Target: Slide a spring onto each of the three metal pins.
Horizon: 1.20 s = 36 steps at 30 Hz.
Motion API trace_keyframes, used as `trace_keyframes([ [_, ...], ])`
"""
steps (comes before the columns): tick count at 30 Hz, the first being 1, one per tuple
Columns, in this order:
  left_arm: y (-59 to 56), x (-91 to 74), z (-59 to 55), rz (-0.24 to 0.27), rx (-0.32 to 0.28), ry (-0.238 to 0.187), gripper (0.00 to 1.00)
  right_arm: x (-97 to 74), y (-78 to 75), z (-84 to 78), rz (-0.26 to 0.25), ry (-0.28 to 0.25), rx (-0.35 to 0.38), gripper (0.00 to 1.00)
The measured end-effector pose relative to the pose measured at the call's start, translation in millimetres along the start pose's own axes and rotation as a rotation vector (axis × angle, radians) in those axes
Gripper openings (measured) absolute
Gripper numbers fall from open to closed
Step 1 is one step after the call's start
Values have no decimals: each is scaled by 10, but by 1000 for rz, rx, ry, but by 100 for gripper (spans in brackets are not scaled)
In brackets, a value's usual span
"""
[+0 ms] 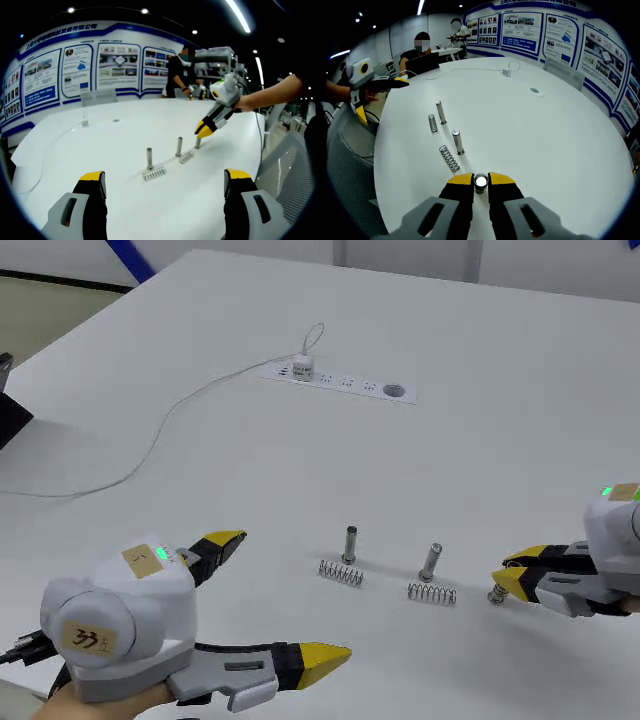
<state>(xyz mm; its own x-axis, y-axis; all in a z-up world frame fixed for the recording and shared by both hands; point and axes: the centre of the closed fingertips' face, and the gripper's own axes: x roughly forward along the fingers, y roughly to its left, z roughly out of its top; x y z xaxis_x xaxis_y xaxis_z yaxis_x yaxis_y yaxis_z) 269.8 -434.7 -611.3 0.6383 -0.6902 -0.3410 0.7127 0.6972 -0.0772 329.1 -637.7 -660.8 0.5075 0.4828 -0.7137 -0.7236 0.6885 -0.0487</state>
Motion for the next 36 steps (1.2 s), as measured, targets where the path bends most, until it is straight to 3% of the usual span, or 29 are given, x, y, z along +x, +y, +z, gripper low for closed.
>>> trace_keyframes([
  [26, -18, 1, -37, -5, 1, 18, 100, 76, -61, -86, 13, 34, -55, 12],
  [31, -16, 0, -41, -4, 3, 21, 100, 97, -69, -187, 5, 81, -87, 14],
  [36, -23, 4, -50, -6, 4, 25, 100, 63, -63, -161, 8, 55, -50, 14],
])
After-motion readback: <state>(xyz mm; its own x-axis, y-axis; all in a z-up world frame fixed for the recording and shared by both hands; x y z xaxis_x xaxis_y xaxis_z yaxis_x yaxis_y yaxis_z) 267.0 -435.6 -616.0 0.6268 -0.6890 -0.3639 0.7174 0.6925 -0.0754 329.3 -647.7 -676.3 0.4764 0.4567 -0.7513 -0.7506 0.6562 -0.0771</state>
